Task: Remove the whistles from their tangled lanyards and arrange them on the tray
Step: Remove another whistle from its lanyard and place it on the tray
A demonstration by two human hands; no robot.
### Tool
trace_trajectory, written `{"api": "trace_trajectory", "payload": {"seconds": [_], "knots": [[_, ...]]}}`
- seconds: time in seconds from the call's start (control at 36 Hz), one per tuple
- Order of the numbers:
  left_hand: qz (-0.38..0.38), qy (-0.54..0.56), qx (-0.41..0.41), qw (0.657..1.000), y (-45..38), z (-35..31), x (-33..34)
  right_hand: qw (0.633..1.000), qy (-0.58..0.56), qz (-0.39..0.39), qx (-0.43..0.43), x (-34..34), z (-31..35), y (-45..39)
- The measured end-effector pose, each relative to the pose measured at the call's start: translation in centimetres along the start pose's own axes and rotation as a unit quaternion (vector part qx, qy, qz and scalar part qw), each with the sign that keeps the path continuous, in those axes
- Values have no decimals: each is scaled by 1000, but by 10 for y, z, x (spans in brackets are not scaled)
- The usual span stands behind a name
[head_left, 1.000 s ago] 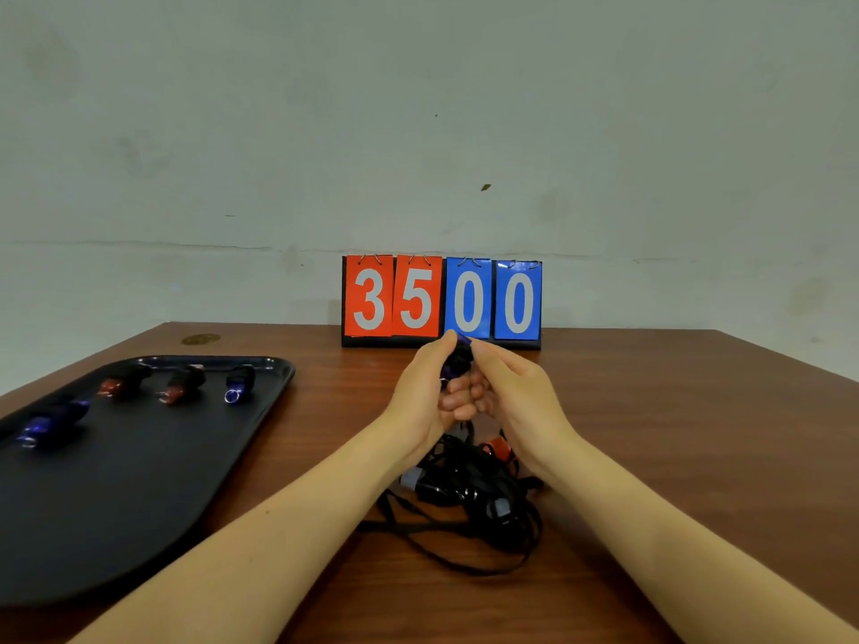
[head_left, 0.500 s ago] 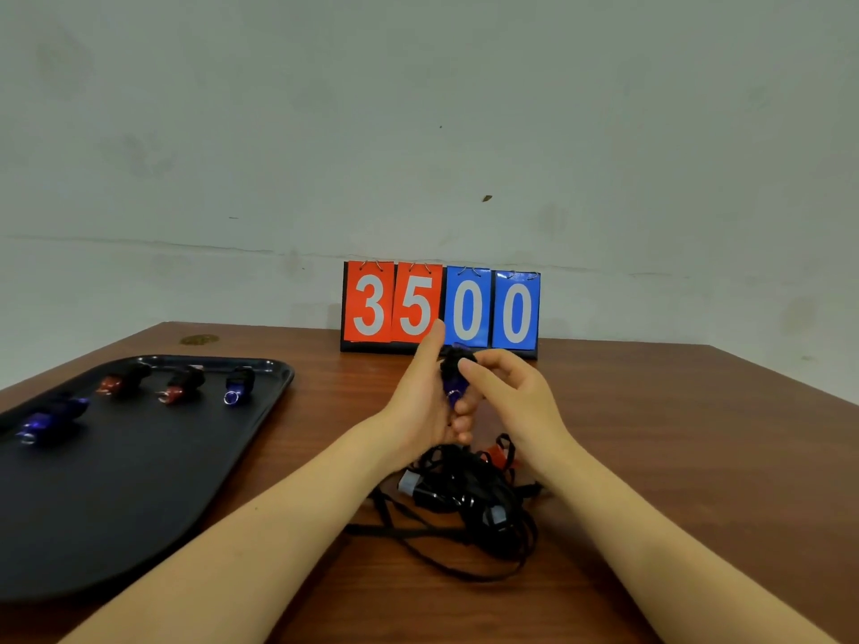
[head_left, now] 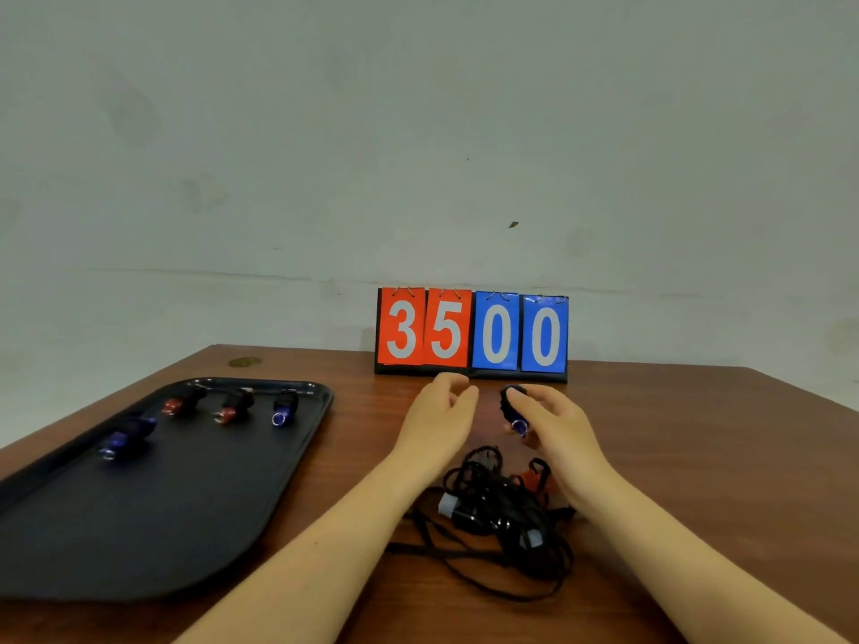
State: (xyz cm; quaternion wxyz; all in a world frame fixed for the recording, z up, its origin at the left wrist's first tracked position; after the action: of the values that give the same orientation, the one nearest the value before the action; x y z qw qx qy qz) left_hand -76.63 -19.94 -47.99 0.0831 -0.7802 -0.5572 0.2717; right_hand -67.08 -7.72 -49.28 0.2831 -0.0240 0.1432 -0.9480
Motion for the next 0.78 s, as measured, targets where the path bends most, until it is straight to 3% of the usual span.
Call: {"api": "trace_trajectory", "payload": {"seconds": [0.11, 0.31, 0.5, 0.64, 0.78], "knots": [[-21, -4, -23, 1000, -7, -12, -20, 998, 29, 48, 19, 12, 9, 5], [-33, -103, 55, 993, 3, -22, -92, 993, 22, 99, 53, 32, 23, 35], [-75, -106, -69, 989, 20, 33, -199, 991, 67, 116, 13, 90, 42, 94], [-124, -244, -40, 961, 25, 60, -274, 978, 129, 153, -62, 141, 71, 114], [-179, -325, -61, 927, 29, 97, -344, 975, 101, 190, -51, 184, 76, 135]]}}
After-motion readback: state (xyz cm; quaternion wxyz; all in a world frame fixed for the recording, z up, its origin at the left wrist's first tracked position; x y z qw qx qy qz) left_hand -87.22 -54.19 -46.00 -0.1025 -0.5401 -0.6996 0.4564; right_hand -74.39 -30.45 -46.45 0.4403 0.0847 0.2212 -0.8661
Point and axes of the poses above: each hand's wrist, its own y-axis away from the middle knuckle, its own x-axis out of the palm, z = x × y, the point moved 8 cm from there along -y, towards the middle knuckle, and after that the axes turned 14 degrees about -z, right-handed, at the moved point
